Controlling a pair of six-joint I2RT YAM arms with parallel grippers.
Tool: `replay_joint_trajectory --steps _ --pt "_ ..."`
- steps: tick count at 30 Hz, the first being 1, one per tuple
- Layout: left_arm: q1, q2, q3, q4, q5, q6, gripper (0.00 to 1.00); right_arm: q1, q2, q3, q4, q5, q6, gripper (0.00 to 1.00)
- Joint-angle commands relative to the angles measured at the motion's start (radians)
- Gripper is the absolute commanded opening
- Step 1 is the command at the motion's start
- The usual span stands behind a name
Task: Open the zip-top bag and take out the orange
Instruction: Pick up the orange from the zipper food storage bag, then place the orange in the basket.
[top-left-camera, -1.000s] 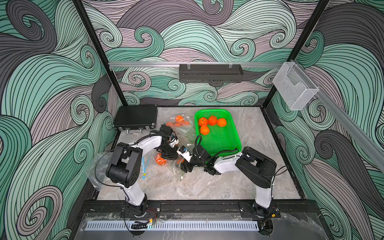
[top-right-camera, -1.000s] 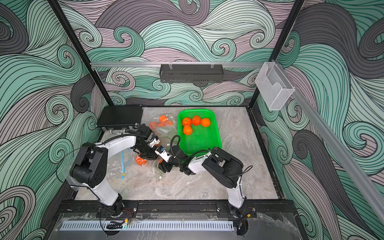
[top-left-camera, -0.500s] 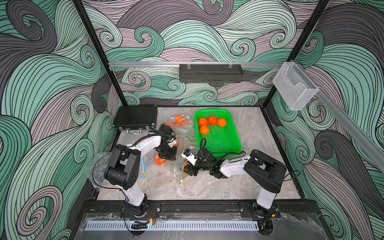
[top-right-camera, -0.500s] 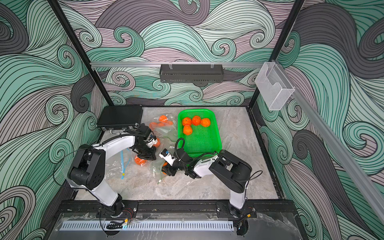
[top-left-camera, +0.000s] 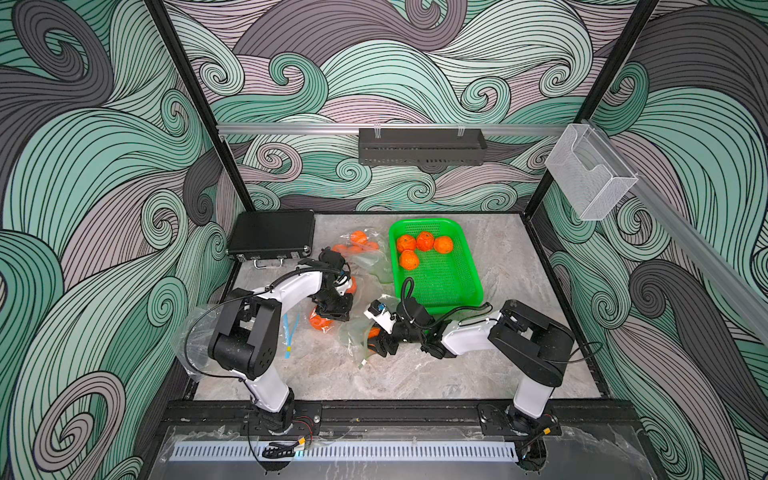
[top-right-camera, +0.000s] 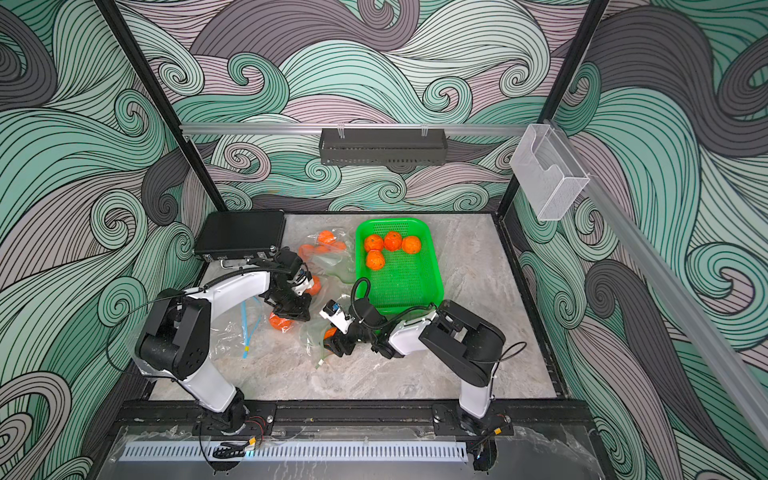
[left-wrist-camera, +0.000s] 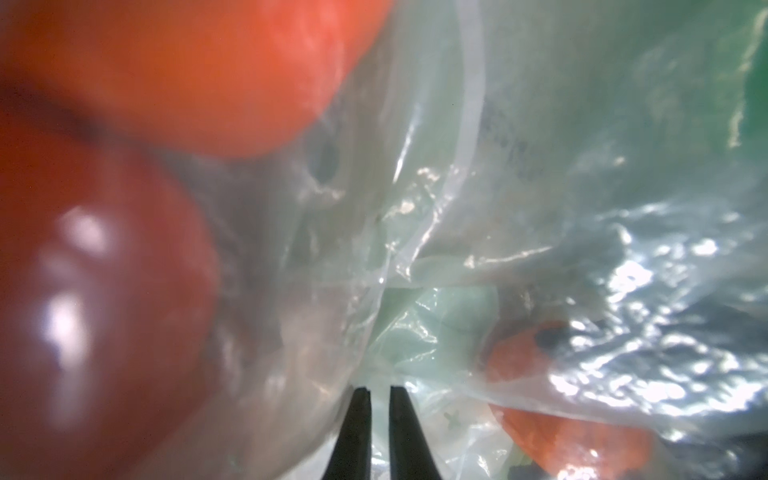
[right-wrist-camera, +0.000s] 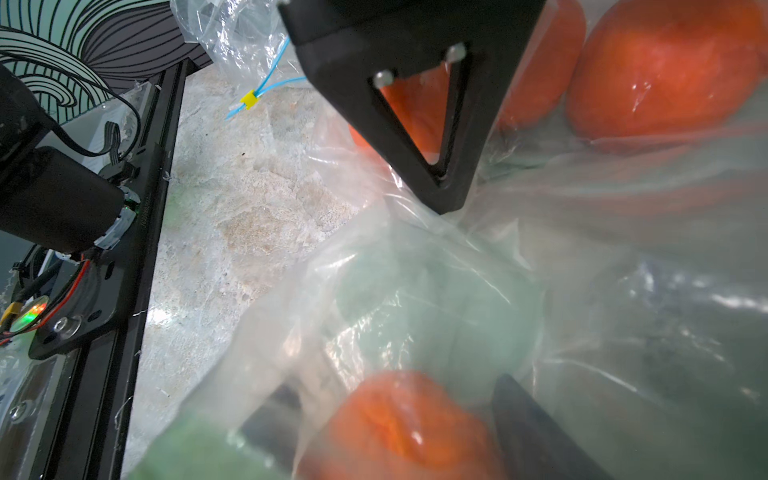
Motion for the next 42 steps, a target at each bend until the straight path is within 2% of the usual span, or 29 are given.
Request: replay_joint_trajectory --steps 1,3,7,10,19,26,29,32,36,42 --pt "-0.009 -0.028 0.034 -0.035 -0.006 0.008 0.12 0.01 -0.007 -0.007 -0.057 -0.006 -0.012 0.77" --pt "-0.011 -0.027 0.033 -0.037 -0.006 0.009 0.12 0.012 -0.008 -0.002 -0.082 0.004 -0.02 0.75" --pt "-0.011 -0.029 0.034 -0.039 -0.01 0.009 0.12 0.013 -0.028 0.009 -0.12 0.021 -0.017 0.6" --pt "-0.011 -0.03 0.034 -0.04 -0.015 0.009 0.12 0.013 -0.088 -0.01 -0.107 0.012 -0.014 0.54" --pt "-0.013 -0.033 0.035 -0.047 -0.03 0.01 0.12 0.009 -0.353 -0.036 -0.347 0.017 -0.085 0.54" --pt "-0.019 -0.032 0.035 -0.049 -0.029 0.009 0.12 -0.02 -0.605 -0.023 -0.658 0.143 -0.088 0.55" --pt "-0.02 -0.036 0.035 -0.048 -0.029 0.009 0.12 -0.072 -0.735 -0.003 -0.74 0.187 -0.081 0.57" --pt "-0.02 -0.032 0.037 -0.049 -0.029 0.009 0.12 -0.189 -0.799 0.046 -0.774 0.219 -0.049 0.59" --pt "-0.021 -0.037 0.035 -0.048 -0.031 0.01 0.12 -0.385 -0.703 0.137 -0.792 0.231 0.039 0.57" --pt "-0.023 -0.035 0.037 -0.049 -0.032 0.013 0.12 -0.534 -0.404 0.302 -0.8 0.234 0.156 0.57"
